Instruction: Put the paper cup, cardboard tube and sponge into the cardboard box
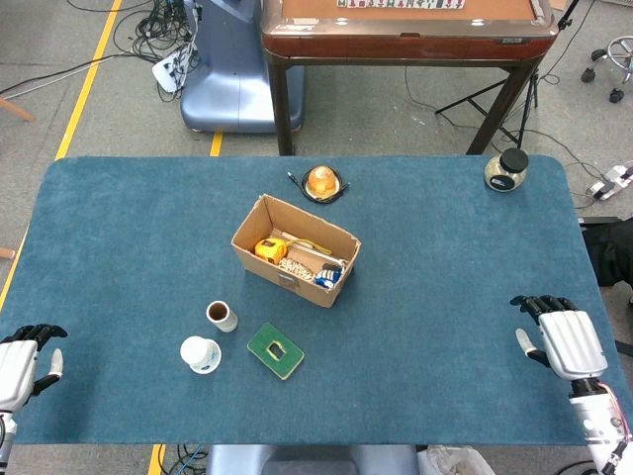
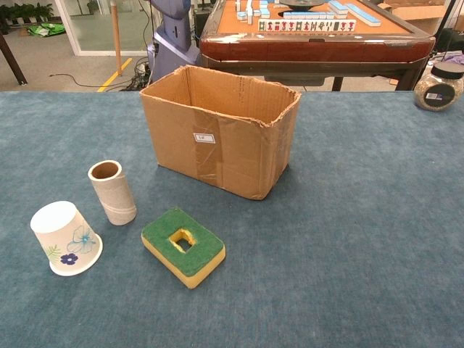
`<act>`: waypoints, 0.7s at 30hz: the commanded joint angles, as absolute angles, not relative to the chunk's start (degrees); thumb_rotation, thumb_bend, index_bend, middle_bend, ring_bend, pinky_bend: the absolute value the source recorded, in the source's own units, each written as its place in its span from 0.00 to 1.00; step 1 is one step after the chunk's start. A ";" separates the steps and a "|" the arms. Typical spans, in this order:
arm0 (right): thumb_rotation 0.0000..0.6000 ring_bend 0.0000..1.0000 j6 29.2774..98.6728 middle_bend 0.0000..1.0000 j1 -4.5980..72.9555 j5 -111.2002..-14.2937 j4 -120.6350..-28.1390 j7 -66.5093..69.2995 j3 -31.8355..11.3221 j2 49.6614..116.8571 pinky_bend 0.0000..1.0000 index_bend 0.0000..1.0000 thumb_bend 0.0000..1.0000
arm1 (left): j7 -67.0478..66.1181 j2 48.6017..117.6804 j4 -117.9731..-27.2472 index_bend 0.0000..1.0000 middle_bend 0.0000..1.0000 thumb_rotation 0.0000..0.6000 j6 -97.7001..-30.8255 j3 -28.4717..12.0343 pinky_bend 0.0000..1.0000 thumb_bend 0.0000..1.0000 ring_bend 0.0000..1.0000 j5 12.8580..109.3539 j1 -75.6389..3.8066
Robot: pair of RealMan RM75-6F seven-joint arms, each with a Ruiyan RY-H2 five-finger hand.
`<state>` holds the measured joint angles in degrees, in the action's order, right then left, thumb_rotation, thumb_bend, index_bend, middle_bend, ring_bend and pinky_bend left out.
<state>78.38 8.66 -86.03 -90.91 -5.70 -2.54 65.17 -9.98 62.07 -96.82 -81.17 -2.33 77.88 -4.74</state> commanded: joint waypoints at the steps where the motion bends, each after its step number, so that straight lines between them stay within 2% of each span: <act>1: 1.00 0.33 77.52 0.41 9.35 -86.11 -90.90 -6.03 -2.57 65.32 0.37 0.34 0.39 | -10.60 61.88 -97.19 0.39 0.37 1.00 -81.50 -2.30 0.42 0.54 0.29 77.46 -4.42; 10: 1.00 0.33 76.18 0.41 10.15 -85.60 -91.18 -6.29 -2.60 65.27 0.37 0.34 0.39 | -9.34 61.47 -98.18 0.39 0.37 1.00 -82.00 -2.22 0.42 0.52 0.29 77.56 -3.89; 11: 1.00 0.33 76.11 0.41 10.28 -85.63 -91.22 -6.26 -2.64 65.25 0.37 0.34 0.39 | -8.19 61.19 -98.60 0.39 0.37 1.00 -82.02 -2.11 0.42 0.50 0.29 77.84 -3.74; 13: 1.00 0.33 76.03 0.41 10.38 -85.60 -91.18 -6.35 -2.65 65.29 0.37 0.34 0.39 | -6.58 60.69 -99.29 0.39 0.37 1.00 -81.97 -1.84 0.43 0.38 0.29 78.47 -3.57; 17: 1.00 0.33 75.79 0.41 10.69 -86.08 -91.51 -6.73 -2.43 64.96 0.37 0.34 0.39 | -4.61 59.87 -100.50 0.38 0.37 1.00 -81.33 -0.85 0.43 0.21 0.29 80.72 -3.71; 21: 1.00 0.33 76.88 0.41 10.23 -86.37 -92.11 -6.43 -2.37 64.42 0.37 0.34 0.39 | -3.44 58.99 -102.07 0.34 0.37 1.00 -79.92 0.03 0.44 0.15 0.29 82.22 -4.24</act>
<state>76.69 10.37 -86.31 -91.94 -6.55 -2.40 64.57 -3.78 59.39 -101.47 -80.39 -0.35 81.84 -4.02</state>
